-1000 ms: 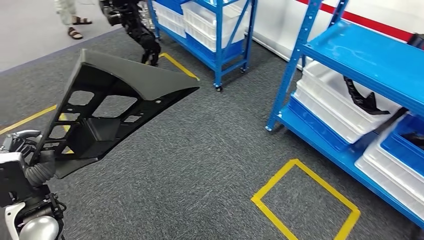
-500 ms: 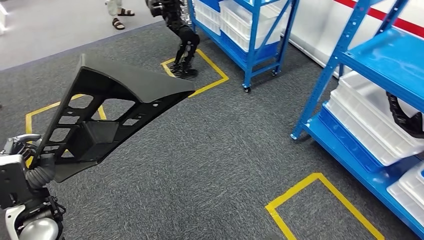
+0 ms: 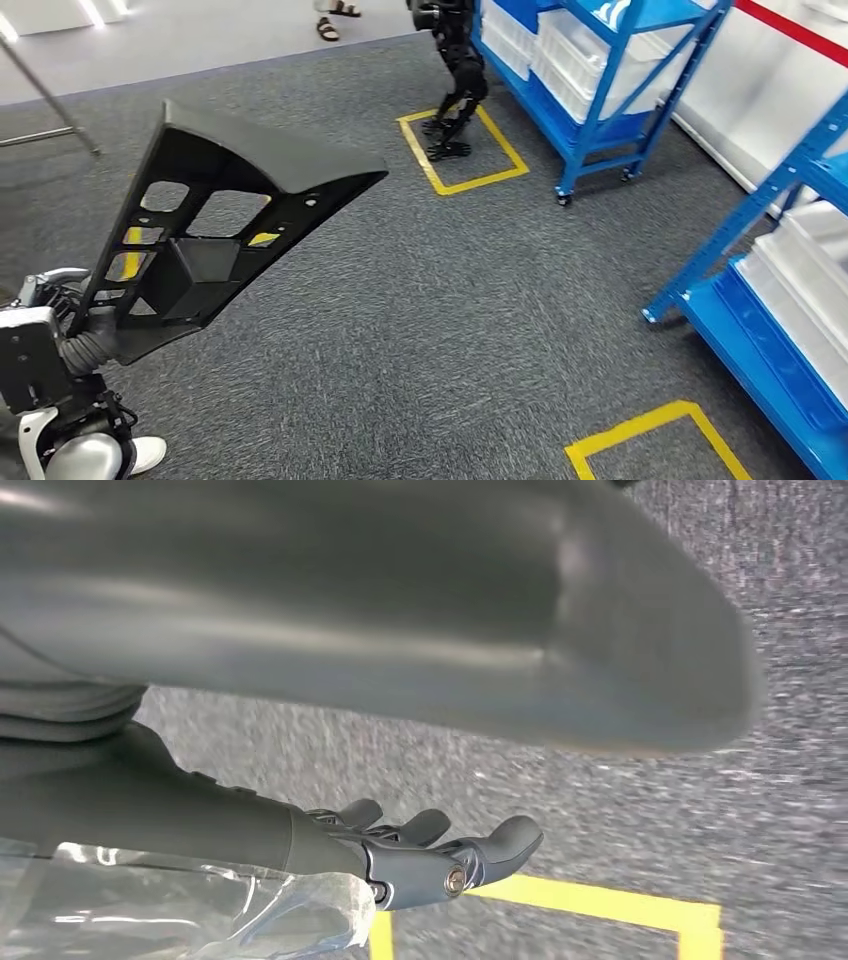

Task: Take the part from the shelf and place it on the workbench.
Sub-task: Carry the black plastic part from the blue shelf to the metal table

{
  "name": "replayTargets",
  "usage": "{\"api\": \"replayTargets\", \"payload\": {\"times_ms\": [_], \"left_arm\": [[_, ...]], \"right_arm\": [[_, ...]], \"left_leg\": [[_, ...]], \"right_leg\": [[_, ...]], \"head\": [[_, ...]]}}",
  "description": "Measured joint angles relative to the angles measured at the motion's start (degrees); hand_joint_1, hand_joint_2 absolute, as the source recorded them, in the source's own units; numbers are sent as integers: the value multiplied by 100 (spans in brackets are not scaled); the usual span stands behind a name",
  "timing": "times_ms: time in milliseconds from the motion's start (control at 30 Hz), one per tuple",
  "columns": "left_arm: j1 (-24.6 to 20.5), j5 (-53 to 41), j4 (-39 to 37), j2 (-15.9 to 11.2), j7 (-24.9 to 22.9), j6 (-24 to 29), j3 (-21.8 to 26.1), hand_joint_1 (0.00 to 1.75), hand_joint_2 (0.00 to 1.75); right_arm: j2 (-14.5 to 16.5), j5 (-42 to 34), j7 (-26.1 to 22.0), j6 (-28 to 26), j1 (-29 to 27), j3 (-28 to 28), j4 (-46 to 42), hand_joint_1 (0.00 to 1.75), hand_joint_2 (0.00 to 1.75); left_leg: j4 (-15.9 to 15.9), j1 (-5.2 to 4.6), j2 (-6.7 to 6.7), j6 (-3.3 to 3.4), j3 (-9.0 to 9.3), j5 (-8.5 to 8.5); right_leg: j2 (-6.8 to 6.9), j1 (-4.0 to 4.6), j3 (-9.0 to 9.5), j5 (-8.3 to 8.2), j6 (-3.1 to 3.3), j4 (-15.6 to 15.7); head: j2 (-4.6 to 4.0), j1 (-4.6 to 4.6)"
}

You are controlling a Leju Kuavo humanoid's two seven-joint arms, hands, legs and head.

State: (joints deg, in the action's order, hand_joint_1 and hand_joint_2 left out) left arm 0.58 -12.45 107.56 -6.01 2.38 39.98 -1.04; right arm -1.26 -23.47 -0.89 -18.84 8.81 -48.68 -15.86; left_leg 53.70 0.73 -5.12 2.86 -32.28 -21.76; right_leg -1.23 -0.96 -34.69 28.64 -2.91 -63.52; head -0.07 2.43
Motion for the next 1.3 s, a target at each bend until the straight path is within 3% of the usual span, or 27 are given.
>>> {"api": "replayTargets", "payload": {"times_ms": [67,100,167,200,267,300,333,400,433,467,533,600,633,700,767,833,867,900,933,967,1000,1067,1133,1200,1233,1300], "left_arm": [[-1,-2,-9,1,-1,0,1,175,175],[1,-2,-13,1,-1,-1,1,175,175],[24,-1,-19,1,-1,-1,2,175,175],[41,-1,-20,1,1,-1,5,175,175],[45,1,-22,-1,3,0,11,175,175],[39,4,-24,-1,4,0,11,175,175],[32,9,-27,-1,4,0,11,175,175],[41,16,-43,0,4,0,10,175,175],[45,17,-54,0,4,0,10,175,175],[45,17,-63,0,4,0,10,175,175],[25,17,-74,0,4,0,10,175,175],[-6,21,-82,-1,4,0,9,175,175],[-17,22,-86,-1,4,0,10,175,175],[-18,21,-91,-2,4,0,13,175,175],[-27,19,-93,-2,7,0,16,175,175],[-33,19,-98,2,9,0,15,175,175],[-24,19,-102,5,8,0,14,175,175],[-10,18,-104,8,8,0,14,175,175],[4,17,-107,10,6,0,16,175,175],[17,14,-108,10,1,0,19,175,175],[29,11,-108,11,-5,0,22,175,175],[49,8,-108,11,-19,0,29,175,175],[67,7,-108,11,-28,0,36,175,175],[95,5,-108,9,-36,0,45,175,175],[111,3,-107,7,-37,0,50,175,175],[110,-6,-106,0,-39,0,59,175,175]], "right_arm": [[-6,7,7,-3,1,-2,0,0,0],[-7,8,10,-4,2,-3,0,0,0],[-1,13,14,-5,10,-8,-1,0,0],[1,17,13,-5,18,-11,-2,0,0],[2,28,12,-4,25,-19,-3,0,0],[-3,35,12,-3,21,-28,-3,0,0],[-3,41,13,-2,11,-40,-3,0,0],[-4,51,14,5,-2,-63,-3,0,0],[-4,54,14,11,0,-72,-3,0,0],[-3,56,14,18,8,-80,-3,0,0],[-2,60,14,37,30,-93,-3,0,0],[-2,62,13,54,49,-101,-3,0,0],[-2,62,13,58,57,-103,-3,0,0],[-1,58,10,61,76,-106,-4,0,0],[0,47,4,60,88,-108,-7,0,0],[-1,24,-2,60,72,-110,-7,0,0],[-1,14,-6,60,56,-113,-7,0,0],[-1,8,-10,59,39,-116,-7,0,0],[-2,6,-14,58,27,-120,-7,0,0],[-3,6,-16,57,22,-122,-7,0,0],[-5,6,-16,56,22,-125,-7,0,0],[-15,5,-16,55,26,-128,-7,0,0],[-22,-1,-16,57,26,-132,-7,0,0],[-13,-8,-18,71,34,-134,-10,0,0],[-11,-11,-20,82,42,-134,-13,0,0],[-9,-13,-22,109,53,-134,-18,0,0]], "left_leg": [[27,-7,-151,-51,-11,-21],[33,-7,-215,-85,-28,-25],[23,17,-332,-167,-72,-14],[52,24,-279,-202,-99,-28],[399,21,40,-253,-284,-214],[764,18,247,-271,-459,-388],[1200,18,362,-288,-678,-576],[1818,24,435,-306,-999,-760],[1811,23,451,-303,-999,-699],[1548,20,484,-293,-862,-544],[678,-21,731,-238,-392,-201],[163,-78,918,-158,-127,-75],[121,-104,909,-123,-119,-90],[108,-96,763,-65,-119,-77],[85,-66,626,3,-86,-53],[82,-55,488,53,-71,-43],[83,-59,411,64,-71,-42],[85,-64,324,68,-70,-44],[87,-66,235,69,-66,-45],[89,-66,143,67,-57,-46],[91,-65,55,63,-45,-48],[98,-65,-98,38,-46,-52],[102,-55,-224,-21,-84,-44],[105,-29,-320,-93,-125,-36],[158,-29,-253,-124,-157,-70],[609,-30,75,-179,-373,-324]], "right_leg": [[-282,-32,300,-308,14,724],[-364,-33,358,-341,31,867],[-275,-13,368,-338,96,896],[-209,-10,374,-346,137,904],[-56,-12,388,-357,213,927],[21,2,393,-350,238,929],[105,18,395,-340,255,928],[277,47,402,-321,263,926],[361,55,411,-309,260,925],[441,60,428,-294,254,925],[576,80,482,-252,219,924],[685,108,527,-206,163,922],[739,120,543,-188,135,925],[792,108,572,-145,76,914],[564,82,484,51,26,644],[258,67,139,424,5,-93],[199,67,-74,574,2,-499],[174,67,-238,632,1,-775],[166,67,-306,571,5,-833],[153,65,-253,392,14,-636],[97,60,-101,144,27,-244],[-206,35,235,-229,57,561],[-366,34,351,-308,91,853],[-216,48,353,-327,150,873],[-148,45,361,-337,188,888],[5,33,378,-349,258,916]], "head": [[0,0],[0,2],[0,5],[0,7],[0,27],[0,39],[0,50],[0,54],[0,55],[0,56],[0,56],[0,48],[0,43],[0,37],[0,26],[0,8],[0,1],[0,0],[0,-1],[0,-1],[0,-1],[0,-2],[0,-2],[0,-2],[0,6],[0,30]]}}
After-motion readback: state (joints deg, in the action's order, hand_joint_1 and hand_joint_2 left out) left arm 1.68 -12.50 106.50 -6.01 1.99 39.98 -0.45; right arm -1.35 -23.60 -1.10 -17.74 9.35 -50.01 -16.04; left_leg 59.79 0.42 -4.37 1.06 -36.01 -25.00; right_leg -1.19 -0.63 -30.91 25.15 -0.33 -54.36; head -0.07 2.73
